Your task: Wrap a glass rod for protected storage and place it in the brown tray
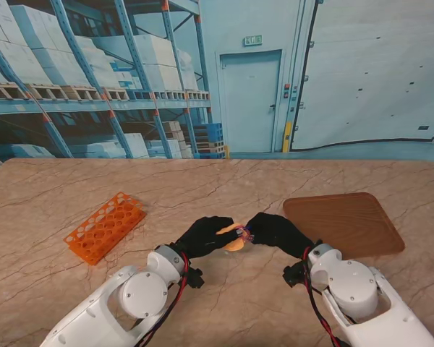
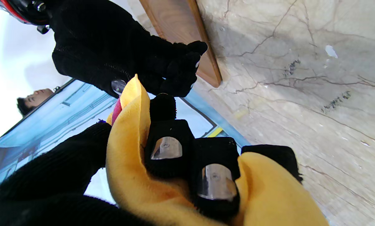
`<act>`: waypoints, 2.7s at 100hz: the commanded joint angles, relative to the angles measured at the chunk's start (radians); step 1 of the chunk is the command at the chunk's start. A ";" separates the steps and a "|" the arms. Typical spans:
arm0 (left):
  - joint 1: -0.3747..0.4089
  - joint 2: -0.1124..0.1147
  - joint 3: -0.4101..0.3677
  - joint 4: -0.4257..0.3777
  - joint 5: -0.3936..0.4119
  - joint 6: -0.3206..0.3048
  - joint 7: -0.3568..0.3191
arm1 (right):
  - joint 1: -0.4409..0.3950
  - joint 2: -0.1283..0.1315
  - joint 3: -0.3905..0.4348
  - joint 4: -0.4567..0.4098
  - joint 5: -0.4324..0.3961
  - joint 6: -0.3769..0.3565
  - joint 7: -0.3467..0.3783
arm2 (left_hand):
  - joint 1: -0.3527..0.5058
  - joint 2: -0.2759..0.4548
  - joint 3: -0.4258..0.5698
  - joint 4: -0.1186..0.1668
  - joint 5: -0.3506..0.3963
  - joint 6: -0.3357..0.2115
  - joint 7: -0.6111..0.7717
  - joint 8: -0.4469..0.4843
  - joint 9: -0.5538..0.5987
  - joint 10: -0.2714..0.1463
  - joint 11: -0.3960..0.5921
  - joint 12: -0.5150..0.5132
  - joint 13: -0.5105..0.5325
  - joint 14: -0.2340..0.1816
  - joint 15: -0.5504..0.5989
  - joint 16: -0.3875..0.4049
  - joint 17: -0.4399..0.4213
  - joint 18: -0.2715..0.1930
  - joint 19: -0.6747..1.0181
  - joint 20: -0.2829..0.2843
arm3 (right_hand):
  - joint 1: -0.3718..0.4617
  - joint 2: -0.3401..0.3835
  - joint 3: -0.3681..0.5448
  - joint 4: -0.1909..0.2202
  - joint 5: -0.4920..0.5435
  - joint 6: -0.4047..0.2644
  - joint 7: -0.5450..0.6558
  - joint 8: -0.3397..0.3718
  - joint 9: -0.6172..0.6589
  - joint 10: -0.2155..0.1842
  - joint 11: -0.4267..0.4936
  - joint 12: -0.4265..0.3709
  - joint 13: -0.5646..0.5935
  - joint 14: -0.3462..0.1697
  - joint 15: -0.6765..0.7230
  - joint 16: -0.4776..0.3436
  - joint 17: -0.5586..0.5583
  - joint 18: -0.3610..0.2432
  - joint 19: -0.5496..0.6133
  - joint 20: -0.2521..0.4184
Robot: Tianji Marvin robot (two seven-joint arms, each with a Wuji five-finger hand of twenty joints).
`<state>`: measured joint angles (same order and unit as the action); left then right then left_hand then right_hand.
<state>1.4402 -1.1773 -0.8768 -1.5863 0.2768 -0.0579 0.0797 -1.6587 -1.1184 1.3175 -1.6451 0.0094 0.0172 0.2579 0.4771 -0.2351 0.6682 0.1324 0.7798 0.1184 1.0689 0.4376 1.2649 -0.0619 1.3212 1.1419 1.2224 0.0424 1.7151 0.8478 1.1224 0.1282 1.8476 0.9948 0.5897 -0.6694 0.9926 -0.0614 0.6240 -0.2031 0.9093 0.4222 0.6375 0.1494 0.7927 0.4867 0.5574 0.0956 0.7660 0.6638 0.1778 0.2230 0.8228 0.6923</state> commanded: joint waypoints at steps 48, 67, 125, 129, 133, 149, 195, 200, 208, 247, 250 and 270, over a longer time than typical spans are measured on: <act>0.009 0.001 0.002 -0.010 -0.013 -0.014 -0.016 | -0.019 0.003 0.030 0.013 0.144 -0.009 0.043 | 0.022 -0.012 0.072 0.054 -0.012 0.005 0.030 0.006 0.058 -0.024 0.028 0.017 0.048 -0.003 0.144 0.000 -0.007 -0.025 0.246 0.021 | -0.145 0.012 -0.136 0.030 -0.117 0.051 -0.249 0.132 -0.101 -0.013 -0.072 0.000 -0.052 -0.040 -0.067 -0.003 -0.009 -0.049 -0.091 0.073; 0.009 0.001 0.002 -0.011 -0.014 -0.012 -0.016 | -0.004 0.002 0.014 0.018 0.150 0.001 0.045 | 0.016 -0.007 0.075 0.052 -0.014 0.003 0.027 0.007 0.057 -0.024 0.028 0.018 0.048 -0.003 0.144 0.000 -0.007 -0.026 0.246 0.019 | -0.143 0.016 -0.184 0.027 -0.191 0.048 -0.284 0.133 -0.126 -0.015 -0.078 0.003 -0.057 -0.042 -0.070 0.000 -0.008 -0.050 -0.104 0.086; 0.008 0.001 0.006 -0.013 -0.017 -0.004 -0.019 | 0.003 -0.005 0.001 0.006 0.195 0.026 0.038 | 0.020 -0.002 0.066 0.042 -0.014 0.004 0.021 0.007 0.057 -0.022 0.028 0.019 0.048 -0.003 0.144 0.000 -0.007 -0.025 0.246 0.020 | -0.031 0.017 -0.058 -0.029 -0.024 -0.046 -0.103 0.084 -0.073 -0.016 -0.058 0.008 -0.008 -0.040 -0.057 0.003 0.016 -0.039 -0.113 0.102; 0.009 0.001 0.005 -0.014 -0.018 -0.003 -0.020 | 0.006 -0.005 -0.001 0.007 0.196 0.032 0.040 | 0.020 -0.002 0.065 0.042 -0.014 0.005 0.021 0.007 0.057 -0.022 0.028 0.019 0.048 -0.003 0.144 0.000 -0.007 -0.025 0.246 0.020 | 0.005 0.027 -0.079 -0.040 -0.010 -0.067 -0.018 0.027 -0.049 -0.018 -0.053 0.011 0.001 -0.038 -0.054 0.003 0.018 -0.037 -0.112 0.100; 0.010 0.001 0.005 -0.015 -0.018 -0.002 -0.021 | 0.010 -0.006 -0.004 0.008 0.197 0.038 0.040 | 0.020 0.000 0.063 0.041 -0.014 0.005 0.020 0.007 0.057 -0.022 0.028 0.019 0.048 -0.003 0.144 0.000 -0.007 -0.025 0.246 0.020 | 0.031 0.058 -0.096 -0.044 0.019 -0.081 0.023 0.009 -0.025 -0.018 -0.047 0.013 0.011 -0.036 -0.049 0.005 0.021 -0.034 -0.109 0.100; 0.008 0.004 0.005 -0.016 -0.017 0.003 -0.029 | 0.018 -0.015 -0.017 0.004 0.222 0.079 0.019 | 0.013 0.011 0.063 0.039 -0.011 0.002 0.019 0.009 0.057 -0.022 0.028 0.019 0.048 -0.003 0.144 0.000 -0.007 -0.024 0.246 0.020 | 0.077 0.138 -0.133 -0.049 0.121 -0.074 0.074 0.002 0.032 -0.012 -0.030 0.016 0.030 -0.021 -0.032 0.011 0.022 -0.027 -0.102 0.100; 0.006 0.006 0.008 -0.015 -0.023 -0.010 -0.041 | 0.044 -0.035 -0.056 0.010 0.223 0.155 -0.050 | -0.007 0.019 0.077 0.052 0.012 -0.002 0.030 0.023 0.071 -0.023 0.029 0.021 0.048 -0.003 0.144 0.000 -0.007 -0.021 0.246 0.025 | 0.087 0.176 -0.133 -0.043 0.096 -0.056 0.101 0.063 0.071 -0.005 0.011 0.023 0.057 -0.012 0.021 0.027 0.033 -0.028 -0.064 0.102; 0.005 0.007 0.009 -0.015 -0.025 -0.010 -0.045 | 0.049 -0.037 -0.060 0.012 0.225 0.160 -0.056 | -0.008 0.017 0.080 0.054 0.016 0.000 0.033 0.026 0.073 -0.022 0.029 0.021 0.048 -0.003 0.144 0.000 -0.007 -0.020 0.246 0.026 | 0.082 0.183 -0.136 -0.045 0.089 -0.059 0.100 0.067 0.073 -0.006 0.014 0.024 0.057 -0.013 0.025 0.028 0.031 -0.029 -0.061 0.101; 0.002 0.008 0.012 -0.013 -0.029 -0.003 -0.052 | 0.055 -0.042 -0.064 0.011 0.250 0.170 -0.060 | -0.009 0.017 0.084 0.058 0.019 0.005 0.042 0.034 0.075 -0.022 0.029 0.021 0.048 -0.003 0.144 0.000 -0.007 -0.019 0.246 0.027 | 0.078 0.199 -0.147 -0.050 0.084 -0.050 0.099 0.069 0.074 -0.002 0.018 0.024 0.054 -0.010 0.031 0.030 0.024 -0.030 -0.058 0.099; 0.000 0.008 0.013 -0.012 -0.054 0.003 -0.068 | 0.097 -0.040 -0.109 0.030 0.217 0.187 -0.054 | -0.090 0.079 0.119 0.101 0.019 0.012 0.069 0.096 0.076 -0.016 0.027 0.023 0.048 0.005 0.140 0.001 -0.007 -0.014 0.246 0.031 | 0.096 0.220 -0.179 -0.052 0.094 -0.018 0.103 0.065 0.085 0.003 0.037 0.025 0.061 -0.004 0.054 0.037 0.023 -0.026 -0.041 0.092; 0.001 0.006 0.012 -0.012 -0.057 0.001 -0.064 | 0.100 -0.038 -0.113 0.033 0.208 0.191 -0.050 | -0.089 0.078 0.118 0.102 0.016 0.011 0.072 0.101 0.076 -0.016 0.027 0.023 0.048 0.005 0.140 0.001 -0.007 -0.014 0.246 0.031 | 0.100 0.220 -0.177 -0.051 0.095 -0.014 0.104 0.065 0.084 0.005 0.038 0.025 0.060 -0.001 0.056 0.037 0.022 -0.026 -0.039 0.091; 0.016 -0.005 0.003 -0.021 -0.075 0.003 -0.026 | 0.110 -0.022 -0.134 0.055 0.143 0.186 -0.010 | -0.056 0.082 0.076 0.080 -0.007 0.019 0.078 0.124 0.062 -0.020 0.026 0.027 0.048 0.005 0.140 0.002 -0.007 -0.019 0.246 0.022 | 0.131 0.226 -0.174 -0.059 0.091 0.006 0.118 0.081 0.077 0.009 0.046 0.024 0.055 0.002 0.061 0.036 0.017 -0.023 -0.030 0.086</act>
<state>1.4451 -1.1679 -0.8705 -1.5929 0.2108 -0.0559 0.0414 -1.5407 -1.1427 1.1933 -1.5982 0.1523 0.2062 0.2335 0.4140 -0.2091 0.7312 0.1807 0.8004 0.1384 1.1202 0.5431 1.2754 -0.0550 1.3212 1.1487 1.2225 0.0453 1.7165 0.8477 1.1218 0.1301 1.8476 0.9951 0.6611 -0.4702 0.8233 -0.1025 0.7048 -0.1893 0.9670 0.4748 0.6834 0.1520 0.8134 0.4988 0.5853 0.1016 0.8026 0.6899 0.1973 0.2103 0.7490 0.7628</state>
